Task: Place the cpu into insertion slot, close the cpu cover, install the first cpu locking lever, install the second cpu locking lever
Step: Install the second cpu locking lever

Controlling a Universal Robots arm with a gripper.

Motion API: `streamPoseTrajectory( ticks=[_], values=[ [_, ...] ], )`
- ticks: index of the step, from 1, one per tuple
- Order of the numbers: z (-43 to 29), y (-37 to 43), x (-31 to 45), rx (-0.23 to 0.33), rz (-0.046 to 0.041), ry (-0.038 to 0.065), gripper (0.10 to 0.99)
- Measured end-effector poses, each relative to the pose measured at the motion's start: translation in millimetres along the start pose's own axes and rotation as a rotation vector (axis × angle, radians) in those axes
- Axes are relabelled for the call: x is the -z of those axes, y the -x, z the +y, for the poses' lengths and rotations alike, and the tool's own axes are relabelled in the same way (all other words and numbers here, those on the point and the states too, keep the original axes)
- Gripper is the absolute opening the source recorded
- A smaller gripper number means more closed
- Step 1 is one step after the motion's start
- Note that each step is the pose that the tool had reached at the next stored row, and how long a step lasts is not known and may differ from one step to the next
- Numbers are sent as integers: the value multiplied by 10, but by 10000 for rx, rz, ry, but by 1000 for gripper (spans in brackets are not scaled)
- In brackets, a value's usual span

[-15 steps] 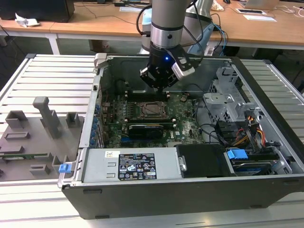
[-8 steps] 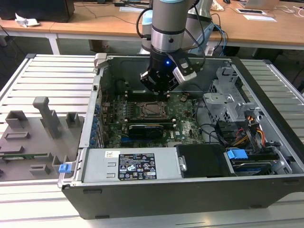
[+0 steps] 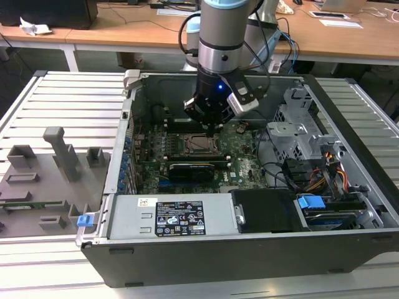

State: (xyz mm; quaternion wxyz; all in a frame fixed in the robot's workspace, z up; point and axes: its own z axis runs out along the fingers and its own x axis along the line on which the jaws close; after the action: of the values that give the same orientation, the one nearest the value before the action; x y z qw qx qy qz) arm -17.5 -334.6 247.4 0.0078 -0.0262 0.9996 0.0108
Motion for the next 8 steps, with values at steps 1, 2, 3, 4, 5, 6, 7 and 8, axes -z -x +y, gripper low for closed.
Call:
streamPoseTrajectory(
  ticks=[1, 2, 3, 4, 5, 6, 7, 8],
  values=[
    [-19, -2, -11, 0, 0, 1, 106],
    [-31, -3, -26, 0, -1, 3, 106],
    [-41, -4, -46, 0, -2, 4, 106],
    [-48, -5, -62, -1, 0, 2, 106],
    [-61, -6, -79, 0, 1, 1, 106],
    [-77, -7, -89, -1, 1, 2, 106],
    [-116, -9, -101, -1, 0, 18, 106],
    [-146, -11, -105, -1, -2, 59, 106]
  ],
)
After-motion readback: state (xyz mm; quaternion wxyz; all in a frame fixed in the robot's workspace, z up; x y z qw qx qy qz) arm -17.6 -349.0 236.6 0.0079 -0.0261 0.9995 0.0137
